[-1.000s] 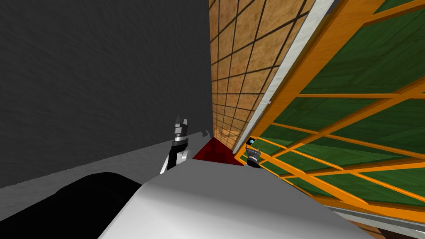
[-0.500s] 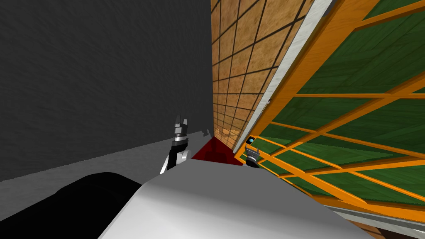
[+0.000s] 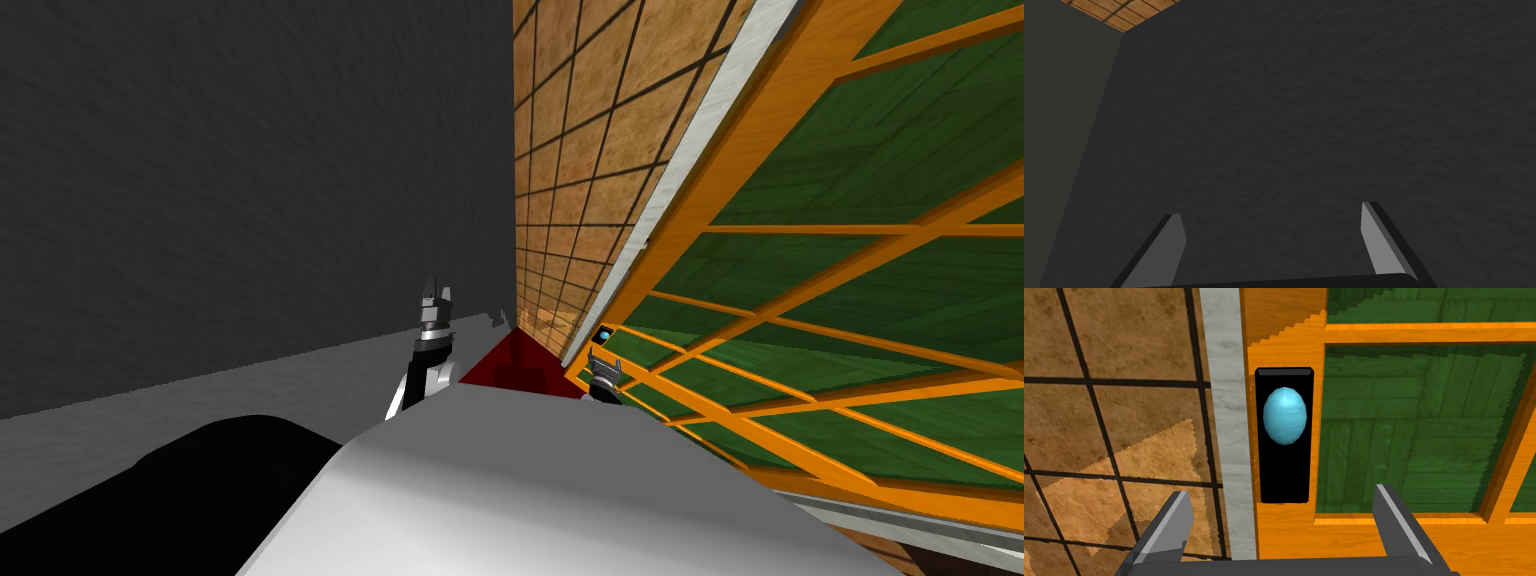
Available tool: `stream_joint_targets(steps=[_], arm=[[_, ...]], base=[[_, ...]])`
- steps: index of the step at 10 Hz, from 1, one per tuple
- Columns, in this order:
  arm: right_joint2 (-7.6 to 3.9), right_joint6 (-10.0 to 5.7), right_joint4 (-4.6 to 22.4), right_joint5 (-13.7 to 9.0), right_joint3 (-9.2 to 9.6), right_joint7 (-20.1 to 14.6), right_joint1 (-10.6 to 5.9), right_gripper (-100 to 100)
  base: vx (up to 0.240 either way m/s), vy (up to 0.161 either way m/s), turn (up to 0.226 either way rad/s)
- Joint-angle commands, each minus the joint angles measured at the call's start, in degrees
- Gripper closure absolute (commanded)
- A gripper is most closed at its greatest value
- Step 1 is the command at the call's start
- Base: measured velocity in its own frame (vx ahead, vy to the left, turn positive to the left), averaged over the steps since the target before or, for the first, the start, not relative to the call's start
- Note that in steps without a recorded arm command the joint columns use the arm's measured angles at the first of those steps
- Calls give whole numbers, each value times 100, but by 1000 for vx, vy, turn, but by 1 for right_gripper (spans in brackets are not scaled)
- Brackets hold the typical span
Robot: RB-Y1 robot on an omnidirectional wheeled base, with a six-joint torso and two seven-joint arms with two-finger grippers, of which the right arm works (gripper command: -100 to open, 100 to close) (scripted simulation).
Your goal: Pull the door open
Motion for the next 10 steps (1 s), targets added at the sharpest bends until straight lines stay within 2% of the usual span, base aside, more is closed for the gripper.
stream_joint_targets(steps=[1, 2, 3, 4, 5, 7, 8, 10], arm=[[22, -7, -5, -70, 40, -162, 4, -100], [17, -4, 0, -45, 25, -96, -2, -100], [-119, -35, 53, -59, 35, -286, 59, -100], [-171, -47, 74, -62, 38, -351, 82, -100], [-294, -73, 121, -71, 45, -505, 136, -100], [-433, -103, 175, -80, 53, -678, 197, -100], [-579, -135, 231, -90, 62, -860, 261, -100], [-724, -166, 287, -101, 70, -1041, 325, -100]], base=[[-72, -8, 39], [-30, -2, 6], [116, 8, 27], [208, 13, 26], [188, 20, 30], [129, 0, 22], [149, -15, 46], [115, -7, 20]])
